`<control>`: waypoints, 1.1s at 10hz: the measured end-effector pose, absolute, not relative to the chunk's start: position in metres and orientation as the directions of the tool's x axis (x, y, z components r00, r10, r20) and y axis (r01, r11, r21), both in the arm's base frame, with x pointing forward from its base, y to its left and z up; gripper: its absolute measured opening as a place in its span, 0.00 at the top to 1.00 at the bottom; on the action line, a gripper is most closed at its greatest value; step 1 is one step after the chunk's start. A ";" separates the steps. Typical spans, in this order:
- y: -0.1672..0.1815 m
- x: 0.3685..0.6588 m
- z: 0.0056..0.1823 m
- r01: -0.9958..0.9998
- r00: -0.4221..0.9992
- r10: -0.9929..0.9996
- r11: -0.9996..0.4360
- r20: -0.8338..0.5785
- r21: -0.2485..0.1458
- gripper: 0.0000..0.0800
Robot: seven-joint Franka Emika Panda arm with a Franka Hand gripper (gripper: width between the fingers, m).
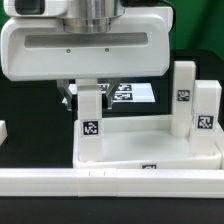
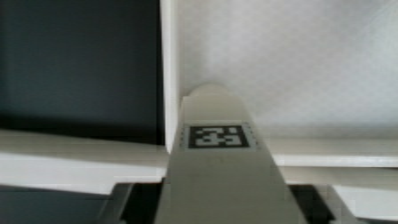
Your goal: Assemble desk
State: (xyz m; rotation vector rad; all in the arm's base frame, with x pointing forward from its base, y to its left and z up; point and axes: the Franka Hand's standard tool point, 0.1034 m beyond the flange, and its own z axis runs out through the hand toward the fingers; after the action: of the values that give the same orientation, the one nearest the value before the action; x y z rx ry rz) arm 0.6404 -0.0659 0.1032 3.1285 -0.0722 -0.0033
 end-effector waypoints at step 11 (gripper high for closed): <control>-0.068 0.635 0.101 -0.446 0.895 -0.446 -0.895 -0.020 -0.008 0.23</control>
Offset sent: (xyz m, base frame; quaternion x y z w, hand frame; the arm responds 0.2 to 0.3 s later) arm -0.0037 0.0001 -0.0067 0.0434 0.0078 0.2388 0.9701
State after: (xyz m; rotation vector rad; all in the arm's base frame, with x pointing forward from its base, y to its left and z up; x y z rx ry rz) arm 0.6350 -0.0678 0.1006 3.0699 -0.7223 -0.0282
